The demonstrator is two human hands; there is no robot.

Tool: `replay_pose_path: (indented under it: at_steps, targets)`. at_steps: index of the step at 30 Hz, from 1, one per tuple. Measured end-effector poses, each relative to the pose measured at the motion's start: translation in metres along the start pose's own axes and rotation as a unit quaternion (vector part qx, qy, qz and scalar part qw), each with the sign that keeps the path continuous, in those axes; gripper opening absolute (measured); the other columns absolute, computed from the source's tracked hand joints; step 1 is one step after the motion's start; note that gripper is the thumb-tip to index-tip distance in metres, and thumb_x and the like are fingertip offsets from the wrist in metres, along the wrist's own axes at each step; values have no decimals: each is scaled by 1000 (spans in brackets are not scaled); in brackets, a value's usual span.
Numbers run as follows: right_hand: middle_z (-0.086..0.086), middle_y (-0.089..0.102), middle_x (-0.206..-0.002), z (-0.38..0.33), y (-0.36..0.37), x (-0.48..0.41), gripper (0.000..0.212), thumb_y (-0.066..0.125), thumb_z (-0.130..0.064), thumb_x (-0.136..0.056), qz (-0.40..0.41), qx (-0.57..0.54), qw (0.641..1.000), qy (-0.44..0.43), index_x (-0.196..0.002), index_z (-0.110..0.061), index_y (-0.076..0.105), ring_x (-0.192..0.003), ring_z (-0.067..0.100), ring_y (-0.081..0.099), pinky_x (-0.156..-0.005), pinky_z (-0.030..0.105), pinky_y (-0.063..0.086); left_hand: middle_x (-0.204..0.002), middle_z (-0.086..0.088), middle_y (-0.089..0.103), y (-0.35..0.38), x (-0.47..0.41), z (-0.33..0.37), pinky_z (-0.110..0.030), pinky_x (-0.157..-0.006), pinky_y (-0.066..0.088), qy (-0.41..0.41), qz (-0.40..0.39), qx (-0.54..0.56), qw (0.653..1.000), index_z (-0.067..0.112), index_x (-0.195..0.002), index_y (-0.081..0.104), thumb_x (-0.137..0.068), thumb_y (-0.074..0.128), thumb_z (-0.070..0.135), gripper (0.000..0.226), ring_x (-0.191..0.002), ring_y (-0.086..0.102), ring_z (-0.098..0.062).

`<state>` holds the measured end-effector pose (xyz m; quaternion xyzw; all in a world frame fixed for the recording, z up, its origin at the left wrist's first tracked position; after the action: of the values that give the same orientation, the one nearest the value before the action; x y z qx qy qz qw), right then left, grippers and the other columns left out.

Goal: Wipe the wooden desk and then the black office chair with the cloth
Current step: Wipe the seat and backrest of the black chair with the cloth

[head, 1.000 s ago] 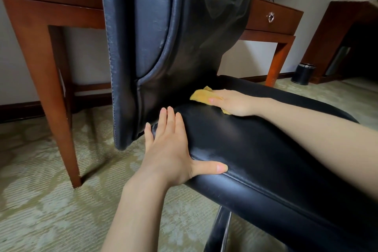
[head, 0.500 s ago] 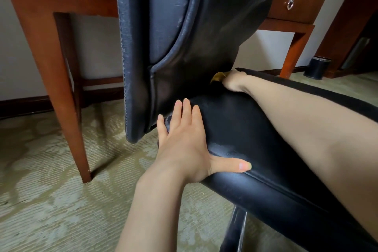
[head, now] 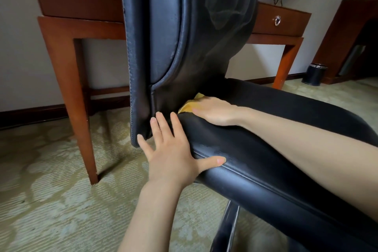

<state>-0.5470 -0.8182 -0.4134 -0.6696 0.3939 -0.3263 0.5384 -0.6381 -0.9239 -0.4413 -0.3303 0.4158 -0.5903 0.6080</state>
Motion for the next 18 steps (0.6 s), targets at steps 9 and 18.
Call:
replay_pose_path:
  at_steps: [9, 18]
  targets:
    - [-11, 45, -141, -58, 14, 42, 37, 32, -29, -102, -9, 26, 991, -134, -136, -33, 46, -130, 13, 35, -111, 37, 25, -158, -2, 1, 32, 40, -27, -52, -117, 5, -72, -113, 80, 988, 9, -148, -7, -70, 69, 62, 121, -146, 0, -20]
    - [-4, 24, -154, -83, 18, 106, 44, 40, -29, -100, 5, 44, 969, -243, -144, -27, 33, -145, 14, 11, -119, 27, 4, -156, -15, -8, 41, 49, -16, -47, -117, 8, -65, -96, 19, 993, 1, -147, -13, -72, 58, 69, 123, -144, -13, -31]
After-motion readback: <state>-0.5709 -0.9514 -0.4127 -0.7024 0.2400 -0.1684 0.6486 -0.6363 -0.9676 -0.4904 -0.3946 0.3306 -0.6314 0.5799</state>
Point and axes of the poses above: each hand's wrist, its own x-axis away from the middle knuckle, its own y-axis out of the palm, z = x × y, the point moved 10 cm from there along -x, towards the middle knuckle
